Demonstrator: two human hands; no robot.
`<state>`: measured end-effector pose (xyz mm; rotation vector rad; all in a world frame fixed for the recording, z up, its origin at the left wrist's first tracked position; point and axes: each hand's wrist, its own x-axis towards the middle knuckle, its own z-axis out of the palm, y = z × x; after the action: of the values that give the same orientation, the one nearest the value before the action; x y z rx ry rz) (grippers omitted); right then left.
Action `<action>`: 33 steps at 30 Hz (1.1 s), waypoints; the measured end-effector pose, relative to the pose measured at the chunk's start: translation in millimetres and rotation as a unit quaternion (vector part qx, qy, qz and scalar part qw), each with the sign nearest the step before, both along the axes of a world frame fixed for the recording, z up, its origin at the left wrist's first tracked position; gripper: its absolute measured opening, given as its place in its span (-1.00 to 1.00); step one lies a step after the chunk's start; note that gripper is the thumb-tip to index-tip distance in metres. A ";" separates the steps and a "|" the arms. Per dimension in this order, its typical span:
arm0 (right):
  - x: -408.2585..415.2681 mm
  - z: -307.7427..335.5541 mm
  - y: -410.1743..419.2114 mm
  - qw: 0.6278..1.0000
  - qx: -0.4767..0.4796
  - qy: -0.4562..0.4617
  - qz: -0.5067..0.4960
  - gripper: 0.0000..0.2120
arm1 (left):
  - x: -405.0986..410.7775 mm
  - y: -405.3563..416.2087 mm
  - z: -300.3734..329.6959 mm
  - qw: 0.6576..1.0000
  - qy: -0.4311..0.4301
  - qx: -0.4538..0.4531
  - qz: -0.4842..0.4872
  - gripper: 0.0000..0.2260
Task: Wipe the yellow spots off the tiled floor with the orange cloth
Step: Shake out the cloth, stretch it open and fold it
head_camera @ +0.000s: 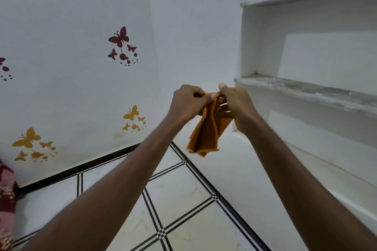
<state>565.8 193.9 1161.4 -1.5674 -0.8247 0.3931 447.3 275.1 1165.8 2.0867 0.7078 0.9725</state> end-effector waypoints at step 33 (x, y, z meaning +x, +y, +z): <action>-217.0 -138.6 -566.0 0.866 0.157 0.388 -0.274 -0.67 | -63.2 -386.6 -109.9 0.827 0.187 -0.242 -0.472 -0.76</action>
<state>348.8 -372.1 1022.9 -1.1137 0.1892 0.3968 384.1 -111.4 1055.9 1.7988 0.0075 -0.1724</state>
